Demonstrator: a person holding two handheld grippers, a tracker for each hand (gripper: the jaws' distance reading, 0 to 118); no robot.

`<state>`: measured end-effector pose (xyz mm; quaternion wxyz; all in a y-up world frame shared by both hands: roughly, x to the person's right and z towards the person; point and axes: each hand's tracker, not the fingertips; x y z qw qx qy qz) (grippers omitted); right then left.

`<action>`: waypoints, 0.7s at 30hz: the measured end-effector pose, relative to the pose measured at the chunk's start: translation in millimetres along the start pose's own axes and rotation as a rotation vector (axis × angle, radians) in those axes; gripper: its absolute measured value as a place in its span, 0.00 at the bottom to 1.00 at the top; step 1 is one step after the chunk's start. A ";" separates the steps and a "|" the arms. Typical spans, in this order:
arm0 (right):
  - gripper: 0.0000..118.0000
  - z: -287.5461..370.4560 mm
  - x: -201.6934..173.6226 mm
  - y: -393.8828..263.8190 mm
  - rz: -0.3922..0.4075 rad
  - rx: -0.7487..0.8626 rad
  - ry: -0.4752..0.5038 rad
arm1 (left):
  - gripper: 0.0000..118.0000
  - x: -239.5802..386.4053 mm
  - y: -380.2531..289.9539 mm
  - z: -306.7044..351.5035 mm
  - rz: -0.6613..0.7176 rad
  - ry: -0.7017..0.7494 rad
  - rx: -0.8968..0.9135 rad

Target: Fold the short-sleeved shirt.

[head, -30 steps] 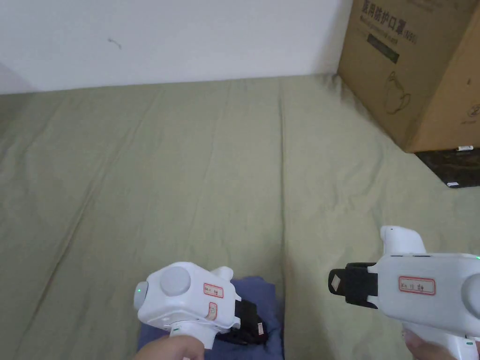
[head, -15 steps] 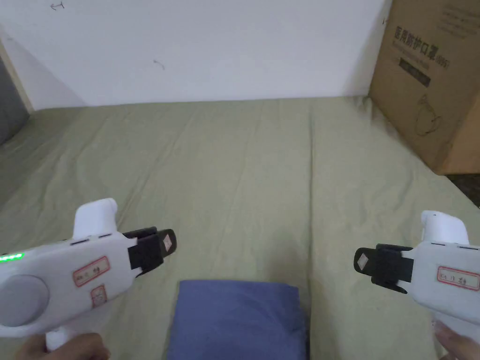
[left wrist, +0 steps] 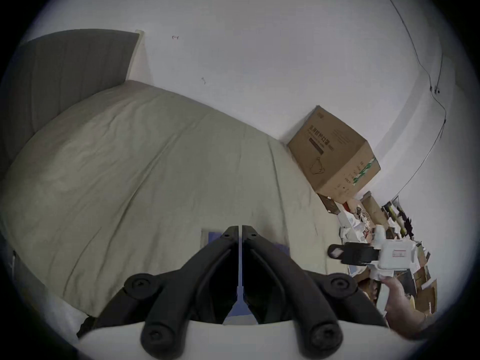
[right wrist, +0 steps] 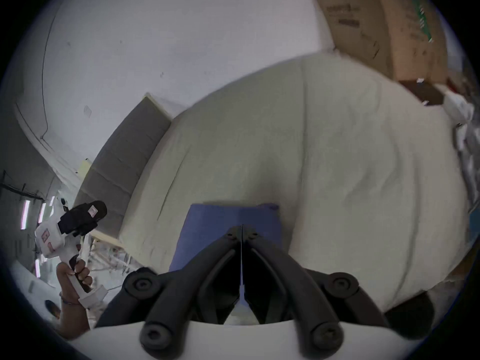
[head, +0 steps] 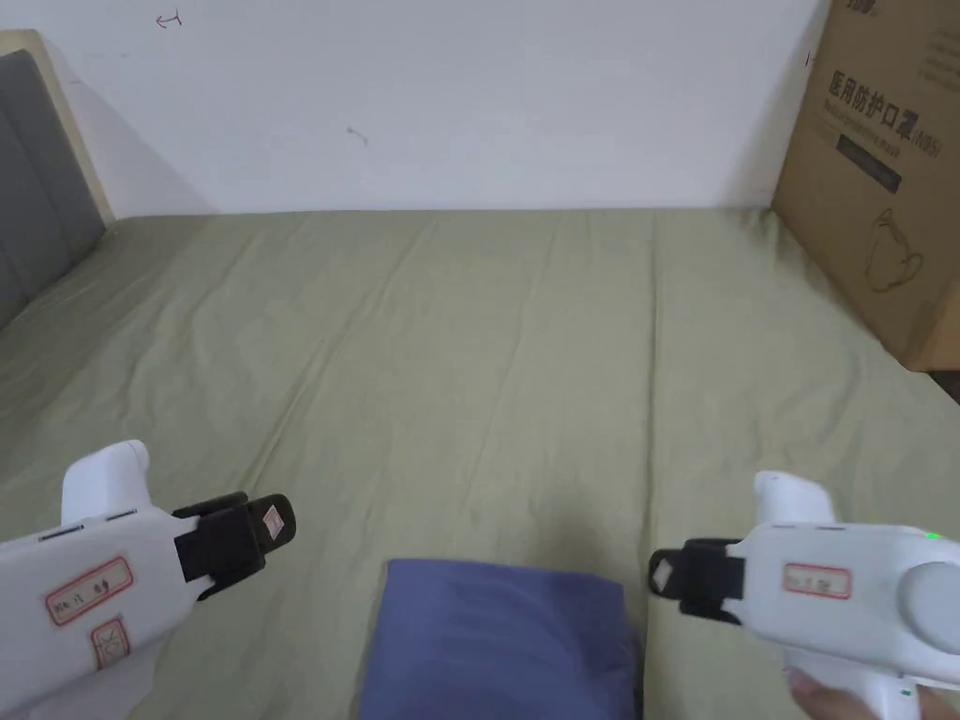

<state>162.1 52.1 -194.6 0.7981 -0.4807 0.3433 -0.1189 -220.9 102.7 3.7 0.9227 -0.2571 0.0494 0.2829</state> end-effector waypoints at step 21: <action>0.00 -99.6 60.6 -23.7 -0.134 -0.293 0.062 | 1.00 -135.9 -55.5 -170.0 0.410 -0.391 -0.532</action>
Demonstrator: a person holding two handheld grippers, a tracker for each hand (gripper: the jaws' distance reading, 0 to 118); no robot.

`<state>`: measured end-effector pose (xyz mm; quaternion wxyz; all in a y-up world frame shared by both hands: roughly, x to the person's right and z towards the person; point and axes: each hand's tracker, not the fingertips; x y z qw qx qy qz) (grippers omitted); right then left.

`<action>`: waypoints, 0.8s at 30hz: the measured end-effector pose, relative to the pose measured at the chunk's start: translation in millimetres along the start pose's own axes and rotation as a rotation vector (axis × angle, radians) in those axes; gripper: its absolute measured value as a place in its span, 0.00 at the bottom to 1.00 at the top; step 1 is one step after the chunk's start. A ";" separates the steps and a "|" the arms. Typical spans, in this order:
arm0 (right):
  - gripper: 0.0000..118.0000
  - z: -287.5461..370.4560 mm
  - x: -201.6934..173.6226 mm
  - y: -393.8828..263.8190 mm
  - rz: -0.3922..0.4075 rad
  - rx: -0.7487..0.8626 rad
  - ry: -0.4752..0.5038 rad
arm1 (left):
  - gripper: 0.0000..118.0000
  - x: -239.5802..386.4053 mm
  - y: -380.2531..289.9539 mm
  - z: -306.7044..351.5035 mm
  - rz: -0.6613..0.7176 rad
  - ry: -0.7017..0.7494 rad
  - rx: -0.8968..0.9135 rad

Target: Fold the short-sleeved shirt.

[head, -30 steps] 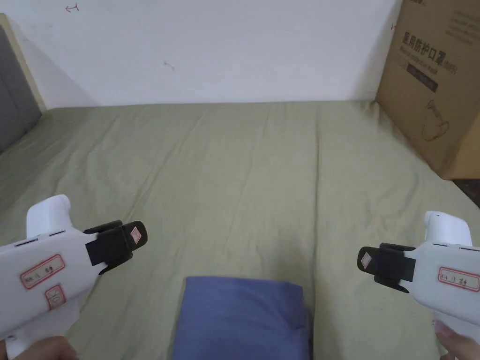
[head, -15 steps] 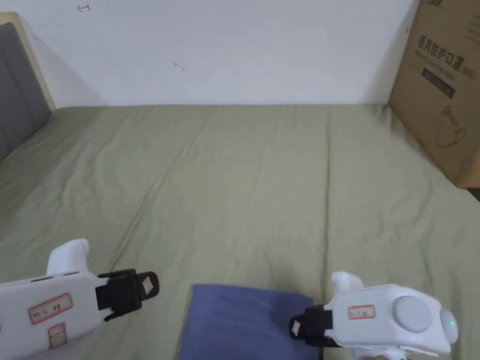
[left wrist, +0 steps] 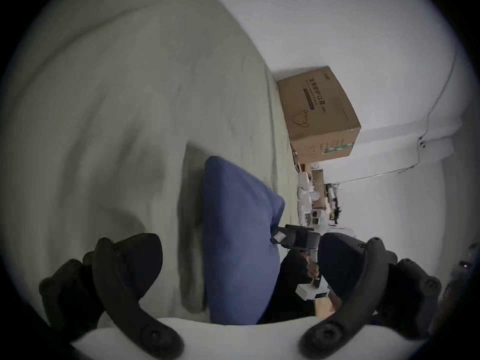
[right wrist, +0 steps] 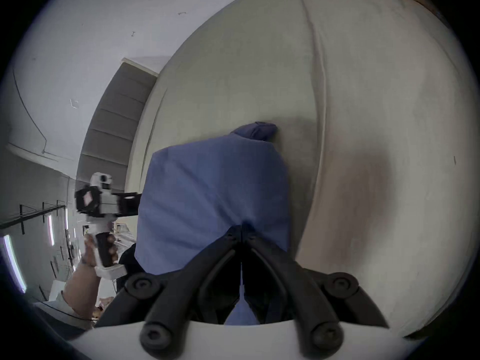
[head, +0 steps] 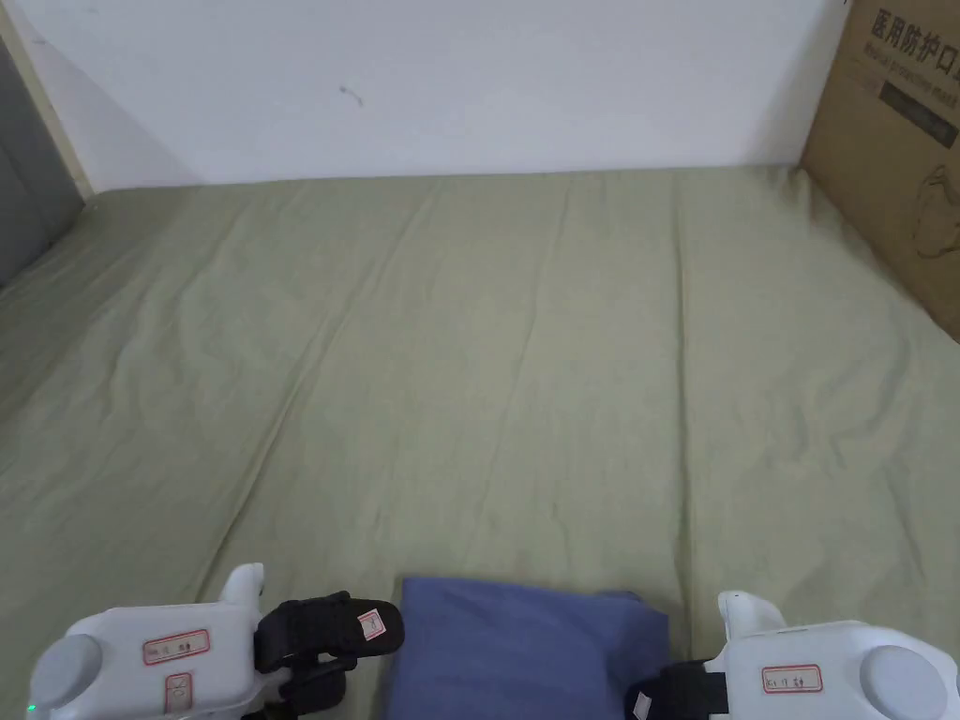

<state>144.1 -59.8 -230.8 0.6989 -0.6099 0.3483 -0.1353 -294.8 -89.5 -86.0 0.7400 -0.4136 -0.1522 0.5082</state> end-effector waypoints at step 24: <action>0.00 27.1 -23.1 6.9 0.005 0.055 0.110 | 0.16 43.2 -14.4 -68.8 -0.004 -0.113 -0.093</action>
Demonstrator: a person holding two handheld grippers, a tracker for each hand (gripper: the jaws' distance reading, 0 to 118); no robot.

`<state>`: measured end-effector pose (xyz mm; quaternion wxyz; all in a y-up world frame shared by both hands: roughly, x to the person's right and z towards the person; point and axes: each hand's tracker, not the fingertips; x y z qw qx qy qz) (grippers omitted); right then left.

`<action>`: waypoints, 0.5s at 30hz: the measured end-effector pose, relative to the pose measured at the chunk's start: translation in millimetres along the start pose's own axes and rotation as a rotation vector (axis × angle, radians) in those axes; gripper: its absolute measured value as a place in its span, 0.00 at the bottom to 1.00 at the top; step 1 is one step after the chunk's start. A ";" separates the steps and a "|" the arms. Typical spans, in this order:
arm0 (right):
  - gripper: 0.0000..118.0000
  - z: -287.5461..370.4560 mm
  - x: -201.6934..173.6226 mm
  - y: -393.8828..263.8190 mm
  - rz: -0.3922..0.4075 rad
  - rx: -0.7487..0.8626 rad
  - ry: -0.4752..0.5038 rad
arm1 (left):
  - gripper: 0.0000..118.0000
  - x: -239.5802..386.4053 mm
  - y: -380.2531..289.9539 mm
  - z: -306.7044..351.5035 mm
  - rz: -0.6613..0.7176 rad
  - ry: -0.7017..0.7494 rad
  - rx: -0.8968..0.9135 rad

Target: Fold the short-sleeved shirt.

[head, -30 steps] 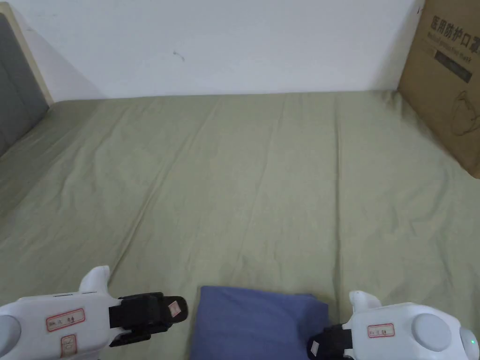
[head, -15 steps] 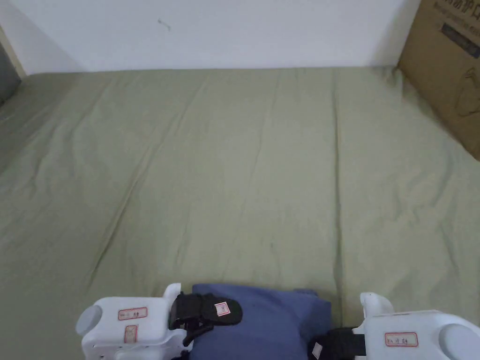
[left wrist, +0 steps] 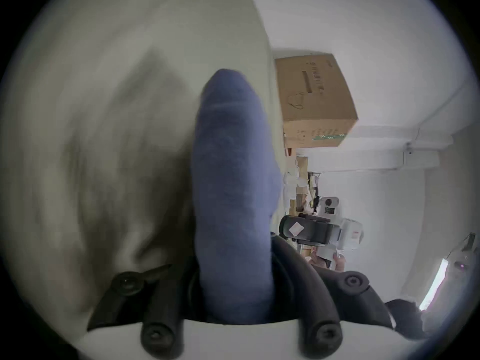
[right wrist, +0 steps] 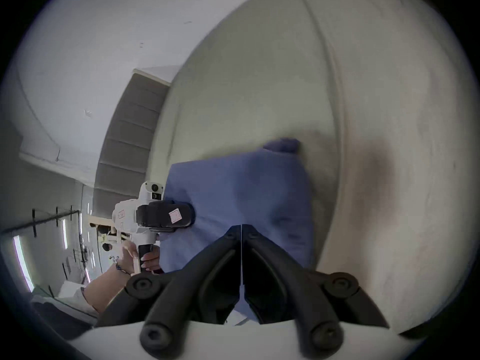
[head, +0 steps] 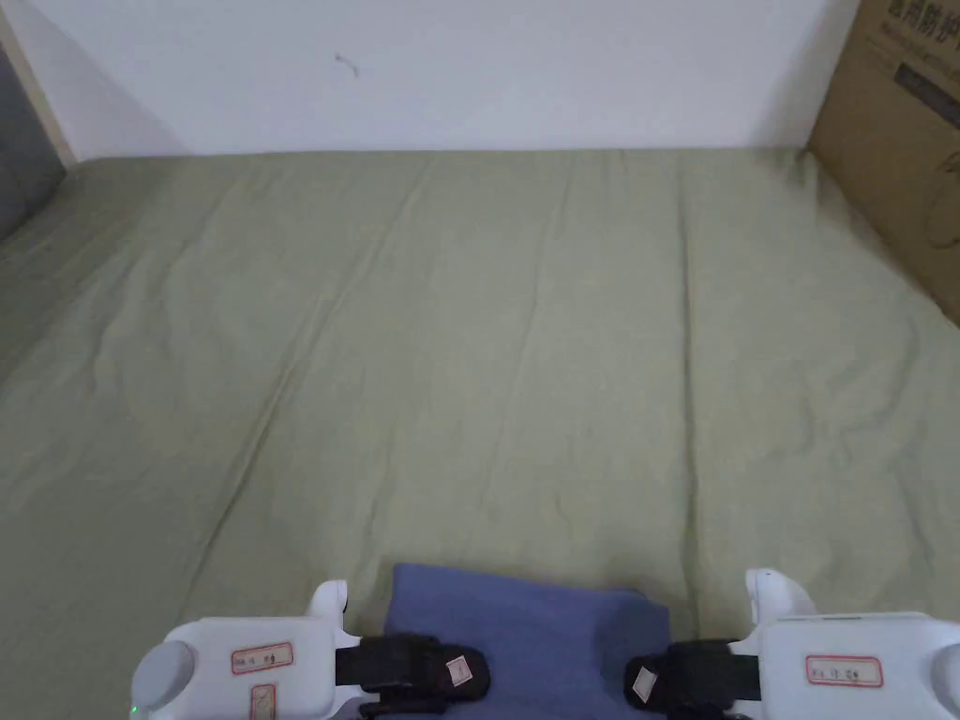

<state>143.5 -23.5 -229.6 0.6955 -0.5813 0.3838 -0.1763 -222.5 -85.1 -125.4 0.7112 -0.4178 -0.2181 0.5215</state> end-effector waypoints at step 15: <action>0.00 53.8 -70.0 9.9 0.150 0.117 -0.054 | 0.17 16.6 72.1 259.7 -0.183 0.503 0.178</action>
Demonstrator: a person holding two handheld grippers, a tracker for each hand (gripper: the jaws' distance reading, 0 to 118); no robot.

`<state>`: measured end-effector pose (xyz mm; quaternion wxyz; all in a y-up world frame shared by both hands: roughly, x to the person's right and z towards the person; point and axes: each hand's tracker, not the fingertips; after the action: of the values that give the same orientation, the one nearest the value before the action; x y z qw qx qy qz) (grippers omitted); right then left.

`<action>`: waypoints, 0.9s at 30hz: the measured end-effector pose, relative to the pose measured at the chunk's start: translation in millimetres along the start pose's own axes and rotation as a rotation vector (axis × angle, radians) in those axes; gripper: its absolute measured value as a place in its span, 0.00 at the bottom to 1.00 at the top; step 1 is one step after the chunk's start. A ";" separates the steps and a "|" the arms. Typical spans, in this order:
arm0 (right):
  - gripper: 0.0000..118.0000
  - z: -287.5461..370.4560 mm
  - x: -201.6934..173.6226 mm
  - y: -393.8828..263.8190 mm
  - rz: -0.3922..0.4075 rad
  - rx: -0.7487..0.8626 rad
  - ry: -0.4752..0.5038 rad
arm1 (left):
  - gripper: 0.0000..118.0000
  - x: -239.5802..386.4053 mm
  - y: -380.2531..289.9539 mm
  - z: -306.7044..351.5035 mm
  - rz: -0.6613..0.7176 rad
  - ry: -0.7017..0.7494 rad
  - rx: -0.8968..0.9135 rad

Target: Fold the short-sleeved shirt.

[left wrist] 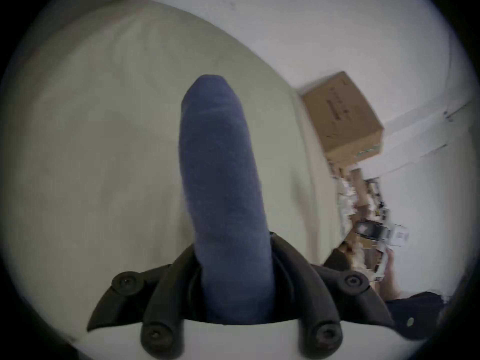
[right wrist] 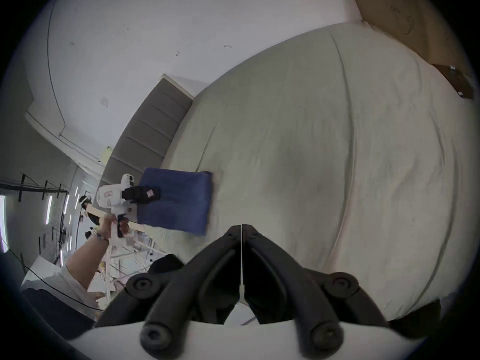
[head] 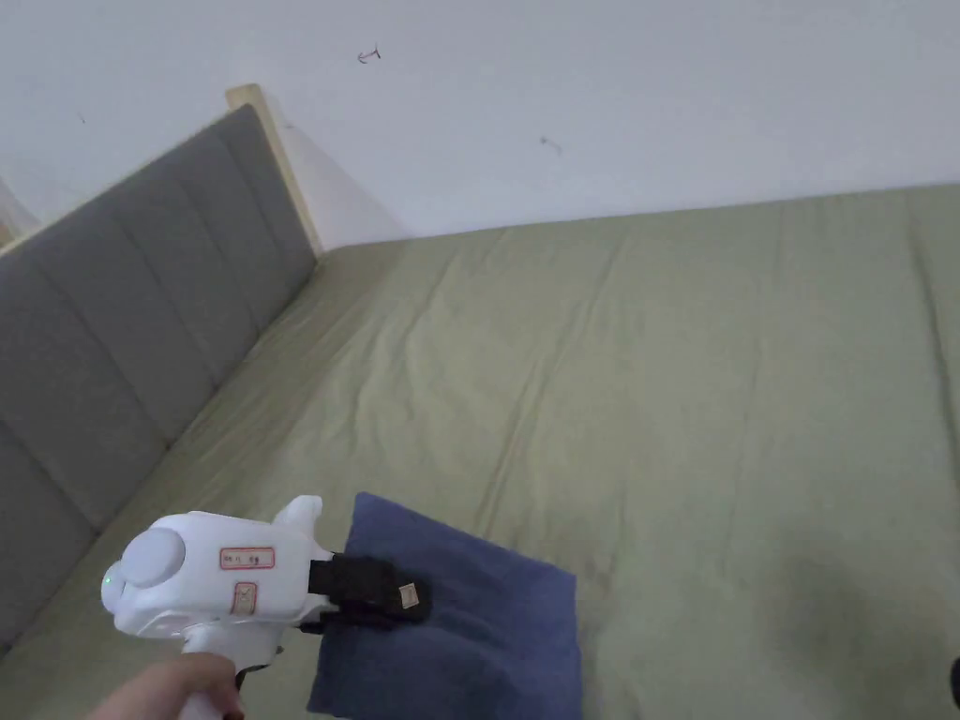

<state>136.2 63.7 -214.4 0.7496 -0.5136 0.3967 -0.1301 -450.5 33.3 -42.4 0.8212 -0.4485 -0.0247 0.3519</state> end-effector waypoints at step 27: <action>0.00 -7.0 -4.6 2.3 0.018 -0.024 -0.074 | 0.59 22.0 -8.1 11.2 -0.302 0.511 0.028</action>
<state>127.6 62.8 -215.4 0.7586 -0.5235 0.3749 -0.0997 -433.6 51.7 -35.7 0.8501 -0.5023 0.1211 0.1016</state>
